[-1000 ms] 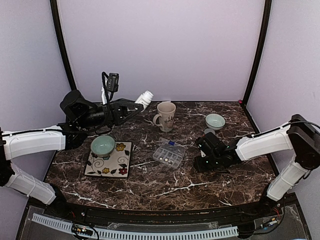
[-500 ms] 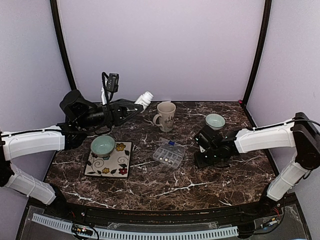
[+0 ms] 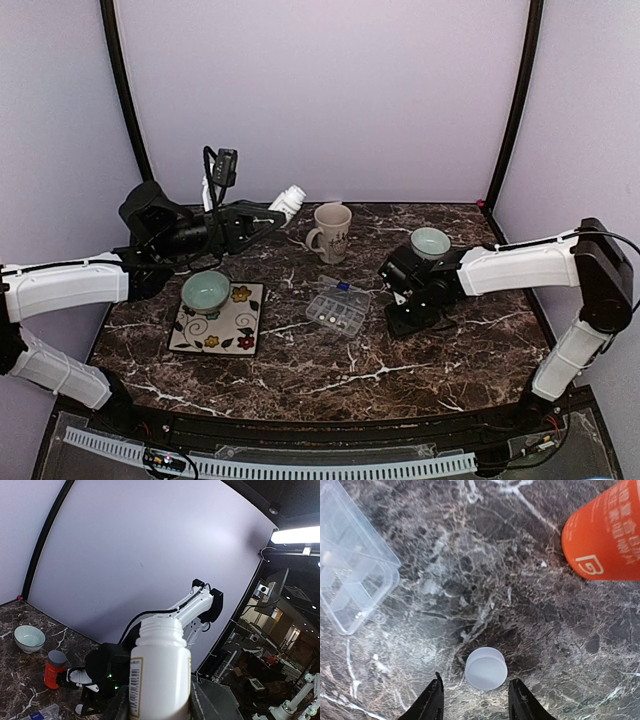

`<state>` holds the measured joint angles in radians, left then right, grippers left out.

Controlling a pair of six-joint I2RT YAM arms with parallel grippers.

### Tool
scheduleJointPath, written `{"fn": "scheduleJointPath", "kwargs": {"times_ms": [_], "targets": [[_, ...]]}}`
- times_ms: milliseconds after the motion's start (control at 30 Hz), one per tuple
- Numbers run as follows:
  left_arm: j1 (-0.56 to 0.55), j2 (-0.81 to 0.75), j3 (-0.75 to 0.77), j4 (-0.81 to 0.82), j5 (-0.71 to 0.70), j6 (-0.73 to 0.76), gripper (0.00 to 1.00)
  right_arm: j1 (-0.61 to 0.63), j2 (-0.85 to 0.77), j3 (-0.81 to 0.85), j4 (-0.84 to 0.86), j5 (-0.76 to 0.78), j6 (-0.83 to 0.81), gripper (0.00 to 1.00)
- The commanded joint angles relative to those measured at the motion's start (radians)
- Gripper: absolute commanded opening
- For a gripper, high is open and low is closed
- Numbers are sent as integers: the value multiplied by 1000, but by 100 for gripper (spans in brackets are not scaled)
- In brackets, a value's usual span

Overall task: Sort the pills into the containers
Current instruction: Pick up the lid of the pill bottle from the center of the board.

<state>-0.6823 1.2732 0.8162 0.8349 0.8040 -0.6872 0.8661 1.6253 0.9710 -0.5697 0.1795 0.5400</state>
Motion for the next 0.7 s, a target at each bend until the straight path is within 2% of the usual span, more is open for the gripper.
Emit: {"fn": "scheduleJointPath", "kwargs": {"times_ms": [0,667], "targets": [[6,-43,-10,11,12,14,0,3,37,33,-45,-15,-9,44],[7,-33,-6,13,15,14,0,-38,68,41,-30,-43,-32,44]]}}
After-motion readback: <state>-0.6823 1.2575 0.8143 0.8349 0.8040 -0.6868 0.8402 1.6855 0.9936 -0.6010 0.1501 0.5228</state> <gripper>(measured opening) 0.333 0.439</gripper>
